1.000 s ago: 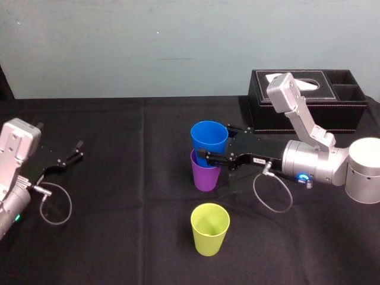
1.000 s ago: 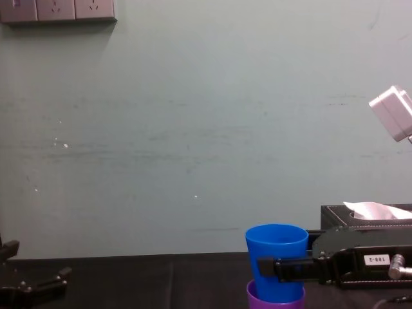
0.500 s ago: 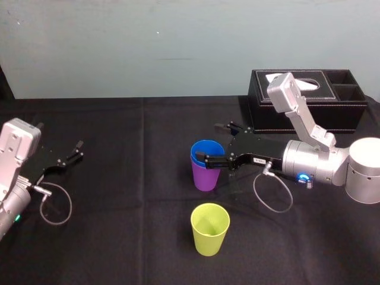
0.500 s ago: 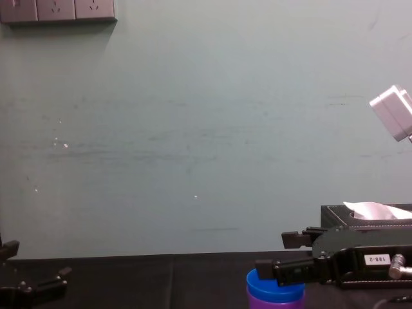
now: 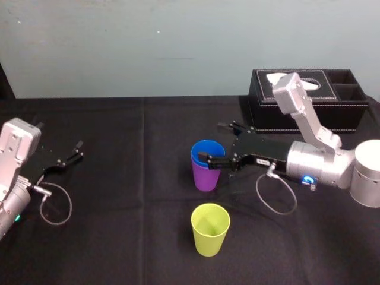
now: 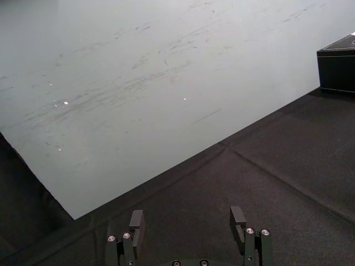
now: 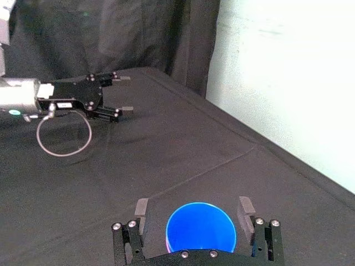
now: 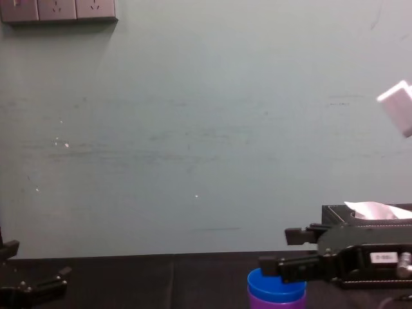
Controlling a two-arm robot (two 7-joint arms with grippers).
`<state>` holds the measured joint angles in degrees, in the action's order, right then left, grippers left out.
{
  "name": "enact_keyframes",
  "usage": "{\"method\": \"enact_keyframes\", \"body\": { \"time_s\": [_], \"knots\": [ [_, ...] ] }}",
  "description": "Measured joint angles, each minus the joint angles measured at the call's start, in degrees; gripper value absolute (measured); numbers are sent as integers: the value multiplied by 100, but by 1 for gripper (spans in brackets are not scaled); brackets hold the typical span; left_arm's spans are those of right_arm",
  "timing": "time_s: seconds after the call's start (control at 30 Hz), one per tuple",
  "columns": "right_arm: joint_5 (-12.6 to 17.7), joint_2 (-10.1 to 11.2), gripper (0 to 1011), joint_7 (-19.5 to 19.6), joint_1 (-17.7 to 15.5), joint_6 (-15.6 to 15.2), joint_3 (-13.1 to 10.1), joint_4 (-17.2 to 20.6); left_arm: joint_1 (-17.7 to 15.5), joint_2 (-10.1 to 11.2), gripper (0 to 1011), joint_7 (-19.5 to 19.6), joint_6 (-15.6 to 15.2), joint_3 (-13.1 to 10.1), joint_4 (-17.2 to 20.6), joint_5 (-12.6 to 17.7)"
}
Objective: Stack the three plastic cups sequentially using one hand.
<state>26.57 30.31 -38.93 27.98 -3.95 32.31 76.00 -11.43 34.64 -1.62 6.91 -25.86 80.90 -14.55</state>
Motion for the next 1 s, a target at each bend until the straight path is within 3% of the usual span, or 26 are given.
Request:
{"method": "enact_keyframes", "body": {
  "time_s": [0.33,0.63,1.0],
  "knots": [
    [317,625,1004,-136,-674,296,-362,834,0,0,1011,0,0,0,0,0],
    [496,1211,1004,-317,-1236,457,-580,1285,0,0,1011,0,0,0,0,0],
    [495,1492,1004,-534,-1527,542,-559,1372,0,0,1011,0,0,0,0,0]
  ]
}}
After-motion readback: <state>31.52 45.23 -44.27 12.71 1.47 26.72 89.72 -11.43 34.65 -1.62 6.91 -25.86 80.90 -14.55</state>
